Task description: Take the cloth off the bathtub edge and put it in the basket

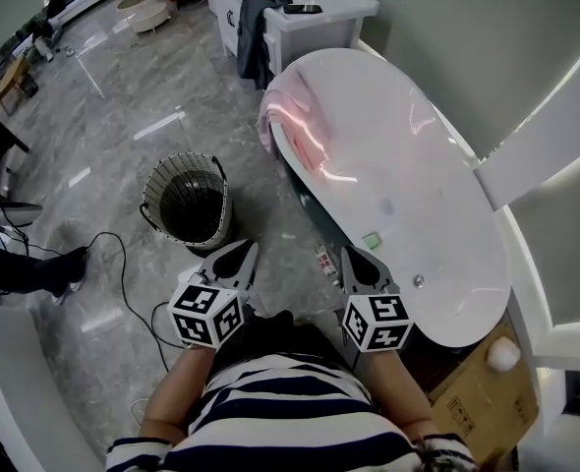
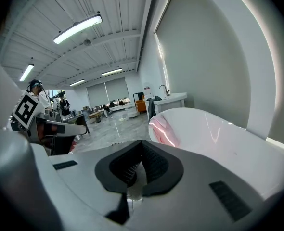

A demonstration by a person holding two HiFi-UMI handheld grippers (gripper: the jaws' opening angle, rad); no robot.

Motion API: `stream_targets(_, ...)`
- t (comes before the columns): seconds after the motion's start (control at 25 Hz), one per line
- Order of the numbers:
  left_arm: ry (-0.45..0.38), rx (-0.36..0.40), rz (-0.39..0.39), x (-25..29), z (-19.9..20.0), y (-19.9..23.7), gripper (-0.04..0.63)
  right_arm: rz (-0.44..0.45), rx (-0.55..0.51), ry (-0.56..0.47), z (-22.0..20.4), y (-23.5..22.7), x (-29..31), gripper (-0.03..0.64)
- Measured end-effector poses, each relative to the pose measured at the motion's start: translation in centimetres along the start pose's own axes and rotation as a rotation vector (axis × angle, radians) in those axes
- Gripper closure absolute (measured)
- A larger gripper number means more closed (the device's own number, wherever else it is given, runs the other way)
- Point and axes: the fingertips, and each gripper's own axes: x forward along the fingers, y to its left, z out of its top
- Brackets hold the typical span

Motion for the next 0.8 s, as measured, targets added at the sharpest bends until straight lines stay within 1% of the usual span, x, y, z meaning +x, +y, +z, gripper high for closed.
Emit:
stream_targets(0.28, -0.020, 0.003, 0.040, 0.8, 1.8, 1.7, 0.572, 0.009, -0.032, -0.022, 2.4, -0.4, 2.3, 0.591)
stream_targets(0.52, -0.018, -0.010, 0.031, 2.5, 2.6, 3.4, 0.572, 0.005, -0.040, -0.017, 3.8, -0.4, 4.8, 0.591)
stream_targets(0.8, -0.023, -0.046, 0.026, 5.0, 4.6, 7.3, 0.572, 0.000, -0.053, 0.013, 5.5, 0.2, 9.6, 0.591)
